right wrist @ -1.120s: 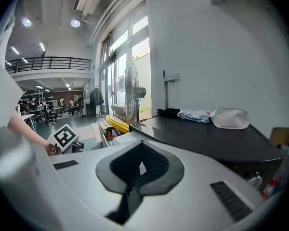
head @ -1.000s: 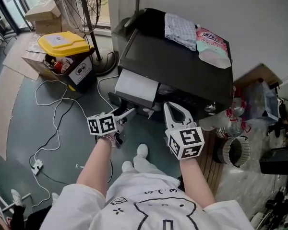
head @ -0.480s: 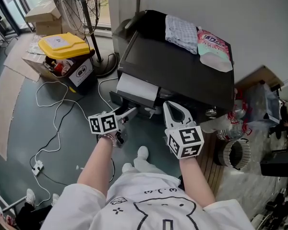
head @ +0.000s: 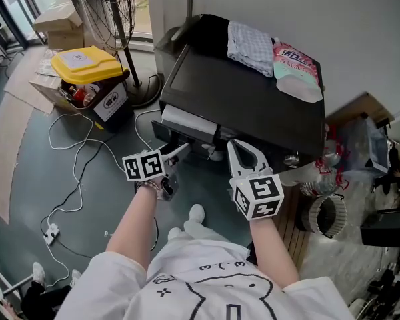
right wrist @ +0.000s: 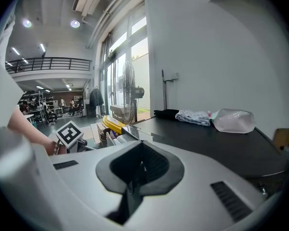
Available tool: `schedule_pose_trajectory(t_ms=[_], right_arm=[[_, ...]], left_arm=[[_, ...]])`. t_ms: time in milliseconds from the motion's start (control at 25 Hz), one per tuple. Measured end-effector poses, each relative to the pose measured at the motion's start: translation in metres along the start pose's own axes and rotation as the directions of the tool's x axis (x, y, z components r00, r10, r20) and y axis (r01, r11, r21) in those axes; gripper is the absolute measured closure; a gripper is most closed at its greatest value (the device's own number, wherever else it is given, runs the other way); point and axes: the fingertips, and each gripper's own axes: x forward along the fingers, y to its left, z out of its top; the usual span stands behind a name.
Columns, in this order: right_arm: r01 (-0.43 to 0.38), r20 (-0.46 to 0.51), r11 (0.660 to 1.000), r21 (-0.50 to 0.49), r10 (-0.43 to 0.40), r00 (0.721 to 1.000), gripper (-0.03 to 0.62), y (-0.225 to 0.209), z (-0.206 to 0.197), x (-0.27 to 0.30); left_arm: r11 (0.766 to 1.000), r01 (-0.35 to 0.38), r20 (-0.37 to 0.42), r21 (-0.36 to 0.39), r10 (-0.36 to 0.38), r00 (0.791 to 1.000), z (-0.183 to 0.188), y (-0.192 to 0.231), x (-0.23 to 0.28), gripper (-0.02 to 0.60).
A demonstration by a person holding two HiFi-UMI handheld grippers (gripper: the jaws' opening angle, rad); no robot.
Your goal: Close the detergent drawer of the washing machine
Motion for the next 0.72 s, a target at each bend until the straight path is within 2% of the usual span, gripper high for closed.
schedule_pose_trajectory(t_ms=[720], right_arm=[[-0.024, 0.001, 1.0, 0.018, 0.024, 1.0, 0.595, -0.02, -0.004, 0.008]], left_arm=[[1.0, -0.023, 0.044, -0.011, 0.024, 0.999, 0.019, 0.001, 0.024, 0.245]])
